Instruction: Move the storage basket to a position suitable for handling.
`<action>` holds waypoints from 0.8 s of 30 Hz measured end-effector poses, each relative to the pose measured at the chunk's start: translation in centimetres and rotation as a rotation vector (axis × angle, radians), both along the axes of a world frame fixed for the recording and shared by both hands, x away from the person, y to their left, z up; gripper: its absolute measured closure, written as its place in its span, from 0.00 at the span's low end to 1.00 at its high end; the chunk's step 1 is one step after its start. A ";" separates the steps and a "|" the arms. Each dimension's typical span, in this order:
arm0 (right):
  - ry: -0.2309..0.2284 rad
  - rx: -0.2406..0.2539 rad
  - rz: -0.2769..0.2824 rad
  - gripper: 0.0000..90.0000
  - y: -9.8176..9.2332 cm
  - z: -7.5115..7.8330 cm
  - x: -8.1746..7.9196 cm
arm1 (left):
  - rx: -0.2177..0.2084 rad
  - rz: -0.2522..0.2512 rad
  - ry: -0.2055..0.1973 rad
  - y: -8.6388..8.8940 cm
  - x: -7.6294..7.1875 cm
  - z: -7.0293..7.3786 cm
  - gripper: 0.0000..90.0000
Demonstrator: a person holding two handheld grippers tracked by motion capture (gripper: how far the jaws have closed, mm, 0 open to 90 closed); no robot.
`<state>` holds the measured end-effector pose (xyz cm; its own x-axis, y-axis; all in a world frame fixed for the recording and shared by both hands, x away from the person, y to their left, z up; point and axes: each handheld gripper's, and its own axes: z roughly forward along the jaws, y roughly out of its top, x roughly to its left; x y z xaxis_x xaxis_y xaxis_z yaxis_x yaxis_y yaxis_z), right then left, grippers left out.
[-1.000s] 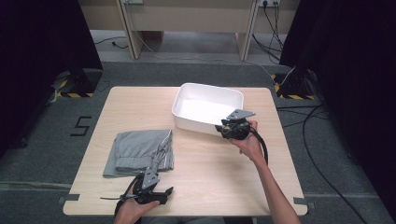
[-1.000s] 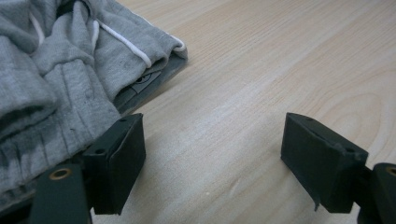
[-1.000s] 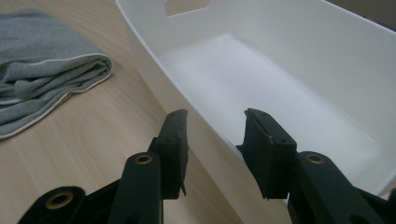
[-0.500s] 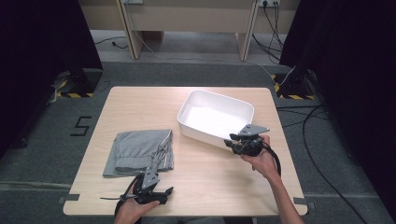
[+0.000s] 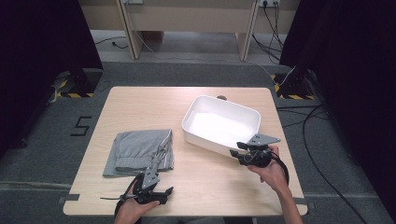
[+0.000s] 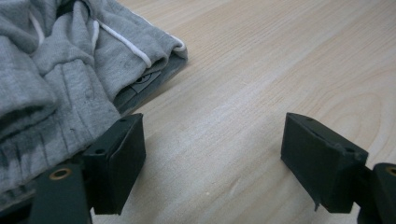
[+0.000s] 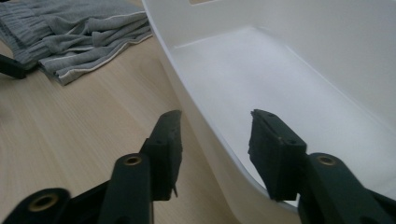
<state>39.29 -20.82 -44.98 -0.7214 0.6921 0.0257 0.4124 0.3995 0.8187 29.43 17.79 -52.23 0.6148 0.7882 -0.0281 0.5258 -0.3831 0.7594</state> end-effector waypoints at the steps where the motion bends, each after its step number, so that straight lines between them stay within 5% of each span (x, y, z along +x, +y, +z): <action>1: -0.001 0.004 -0.016 0.50 -0.1 0.1 -0.1 | 0.000 0.000 0.000 0.0 0.0 0.0 0.23; 5: -0.034 0.049 -0.107 0.44 -0.7 1.1 -0.7 | 0.000 0.000 0.000 0.0 0.0 0.0 0.23; 12: -0.024 0.043 -0.282 0.37 -1.8 2.5 -0.4 | 0.000 0.000 0.000 0.0 0.0 0.0 0.23; 20: 0.012 0.006 -0.411 0.31 -2.5 2.4 0.3 | 0.000 0.000 0.000 0.0 0.0 0.0 0.23; 24: 0.027 -0.004 -0.430 0.30 -2.5 2.1 0.8 | 0.000 0.000 0.000 0.0 0.0 0.0 0.23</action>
